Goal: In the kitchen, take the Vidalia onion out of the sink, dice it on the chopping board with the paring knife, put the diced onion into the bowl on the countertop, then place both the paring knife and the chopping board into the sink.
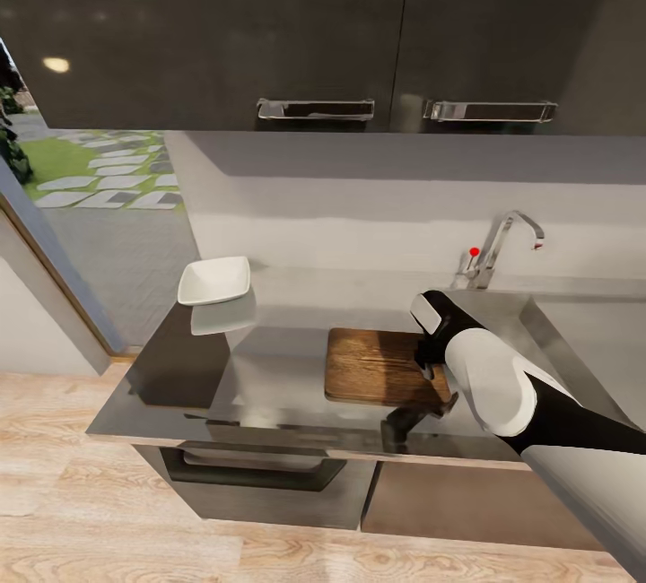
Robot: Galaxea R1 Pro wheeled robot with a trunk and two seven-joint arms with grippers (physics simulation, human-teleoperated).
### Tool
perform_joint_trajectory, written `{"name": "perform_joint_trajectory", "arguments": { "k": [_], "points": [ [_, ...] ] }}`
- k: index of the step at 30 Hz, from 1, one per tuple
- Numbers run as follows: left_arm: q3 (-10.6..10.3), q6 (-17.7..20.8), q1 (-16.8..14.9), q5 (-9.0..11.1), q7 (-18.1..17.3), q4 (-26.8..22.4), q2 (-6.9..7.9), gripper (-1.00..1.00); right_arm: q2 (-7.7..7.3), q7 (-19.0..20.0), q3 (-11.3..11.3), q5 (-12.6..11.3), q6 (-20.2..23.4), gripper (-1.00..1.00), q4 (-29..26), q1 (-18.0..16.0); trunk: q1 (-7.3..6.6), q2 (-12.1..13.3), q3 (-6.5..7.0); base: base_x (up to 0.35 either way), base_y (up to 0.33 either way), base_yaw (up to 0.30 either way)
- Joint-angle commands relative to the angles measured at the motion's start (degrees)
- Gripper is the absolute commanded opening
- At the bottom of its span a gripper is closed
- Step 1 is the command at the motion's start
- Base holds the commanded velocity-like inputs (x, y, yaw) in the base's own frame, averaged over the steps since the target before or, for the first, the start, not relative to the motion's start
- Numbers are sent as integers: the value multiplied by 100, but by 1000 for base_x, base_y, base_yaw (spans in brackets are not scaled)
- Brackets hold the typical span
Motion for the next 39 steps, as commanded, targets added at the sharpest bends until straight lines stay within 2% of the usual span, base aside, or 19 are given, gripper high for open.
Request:
{"name": "perform_joint_trajectory", "arguments": {
  "k": [1,13,25,33,35,38,39],
  "points": [
    [-5,-3,3,0,-3,-11,0,100,6,-8,-46,44,31,100,-9,-4,3,-10,-10,0,0,0],
    [-5,-3,3,0,-3,-11,0,100,0,-15,-74,44,45,100,-19,-4,3,-10,2,0,0,-11],
    [-5,-3,3,0,-3,-11,7,100,-3,-8,-98,37,46,100,-102,-4,3,-10,83,0,0,-90],
    [-12,-3,3,0,-3,-11,21,100,-3,78,-114,25,40,100,-534,-4,3,-10,151,0,0,-113],
    [-13,-3,3,0,-3,-11,24,100,-3,279,-109,21,40,100,-653,-4,3,-10,168,0,0,-114],
    [-12,-3,3,0,-3,-17,45,100,-3,1426,-63,27,34,100,-930,-4,3,-10,193,0,0,-115],
    [-13,-5,3,0,-3,-17,50,100,-3,1592,-46,29,33,100,-974,-4,3,-10,202,0,0,-118]
  ]
}}
